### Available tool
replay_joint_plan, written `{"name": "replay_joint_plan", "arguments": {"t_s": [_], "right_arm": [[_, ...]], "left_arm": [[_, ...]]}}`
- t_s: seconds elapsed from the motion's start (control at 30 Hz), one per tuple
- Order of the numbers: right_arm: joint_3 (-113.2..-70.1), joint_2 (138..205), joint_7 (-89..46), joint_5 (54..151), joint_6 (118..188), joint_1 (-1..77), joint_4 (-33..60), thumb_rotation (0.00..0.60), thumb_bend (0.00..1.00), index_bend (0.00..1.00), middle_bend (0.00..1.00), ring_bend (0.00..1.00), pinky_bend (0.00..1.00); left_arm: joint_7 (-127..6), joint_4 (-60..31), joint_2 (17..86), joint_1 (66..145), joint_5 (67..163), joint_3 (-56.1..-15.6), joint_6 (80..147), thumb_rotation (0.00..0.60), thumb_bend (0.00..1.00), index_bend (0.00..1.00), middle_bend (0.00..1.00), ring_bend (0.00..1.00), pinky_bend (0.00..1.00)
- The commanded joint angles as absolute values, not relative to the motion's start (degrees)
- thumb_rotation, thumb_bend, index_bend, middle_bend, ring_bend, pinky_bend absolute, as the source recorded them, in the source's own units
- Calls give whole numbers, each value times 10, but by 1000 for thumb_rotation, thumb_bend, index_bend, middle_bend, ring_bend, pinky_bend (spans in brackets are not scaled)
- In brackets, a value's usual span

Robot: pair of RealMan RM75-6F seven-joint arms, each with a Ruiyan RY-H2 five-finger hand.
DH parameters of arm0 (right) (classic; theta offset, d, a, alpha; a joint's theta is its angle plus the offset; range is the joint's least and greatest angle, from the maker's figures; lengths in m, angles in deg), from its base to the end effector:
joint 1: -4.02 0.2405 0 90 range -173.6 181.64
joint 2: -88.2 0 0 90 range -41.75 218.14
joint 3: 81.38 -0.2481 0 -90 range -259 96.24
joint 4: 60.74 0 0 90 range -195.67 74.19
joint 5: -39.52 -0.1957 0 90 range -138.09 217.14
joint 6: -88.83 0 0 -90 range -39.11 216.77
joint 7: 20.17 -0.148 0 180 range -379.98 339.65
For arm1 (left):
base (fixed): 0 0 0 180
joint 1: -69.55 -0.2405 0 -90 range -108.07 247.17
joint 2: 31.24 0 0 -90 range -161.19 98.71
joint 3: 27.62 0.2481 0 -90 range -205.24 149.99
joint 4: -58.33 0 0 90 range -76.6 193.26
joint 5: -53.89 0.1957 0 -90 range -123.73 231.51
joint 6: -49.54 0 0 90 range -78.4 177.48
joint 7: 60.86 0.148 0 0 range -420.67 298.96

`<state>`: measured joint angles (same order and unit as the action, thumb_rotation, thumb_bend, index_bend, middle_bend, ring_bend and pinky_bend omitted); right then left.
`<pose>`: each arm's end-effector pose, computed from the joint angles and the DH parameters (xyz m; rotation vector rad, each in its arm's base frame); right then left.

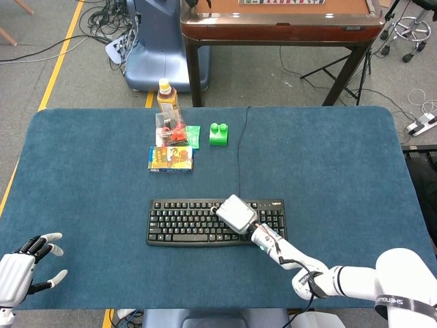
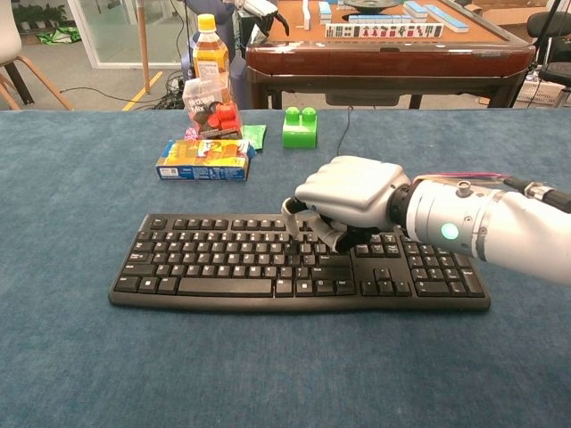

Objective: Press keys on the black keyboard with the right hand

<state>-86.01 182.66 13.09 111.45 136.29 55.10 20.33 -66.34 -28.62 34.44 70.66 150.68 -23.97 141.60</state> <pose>-0.0931 -0.3166 -0.0617 2.2857 -0.4653 0.7793 -0.2991 0.1402 0.1574 -1.4986 -0.9017 -0.9857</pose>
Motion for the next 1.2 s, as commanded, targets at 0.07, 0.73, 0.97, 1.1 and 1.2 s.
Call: {"name": "replay_joint_plan", "arguments": {"t_s": [0.07, 0.73, 0.97, 1.1, 1.2], "right_arm": [[-861, 1807, 125, 1134, 1387, 544, 224, 600, 1000, 376, 987, 980, 1000], [-771, 1604, 306, 1121, 1606, 382, 477, 600, 963, 435, 512, 444, 640], [-725, 1574, 260, 1199, 1715, 287, 488, 600, 933, 435, 454, 381, 535], [-707, 1567, 239, 1231, 1764, 237, 483, 600, 921, 434, 453, 380, 534], [-697, 1561, 215, 1253, 1789, 207, 477, 600, 921, 435, 453, 380, 534]], "left_arm": [[-663, -286, 345, 706, 1506, -241, 1416, 600, 147, 490, 294, 264, 496], [-655, -294, 345, 703, 1527, -240, 1436, 600, 147, 464, 296, 265, 496], [-652, -292, 349, 701, 1546, -241, 1456, 600, 147, 455, 301, 269, 496], [-648, -289, 353, 701, 1551, -244, 1463, 600, 147, 455, 301, 270, 496], [-644, -292, 351, 706, 1549, -247, 1457, 600, 147, 455, 301, 270, 496]]}}
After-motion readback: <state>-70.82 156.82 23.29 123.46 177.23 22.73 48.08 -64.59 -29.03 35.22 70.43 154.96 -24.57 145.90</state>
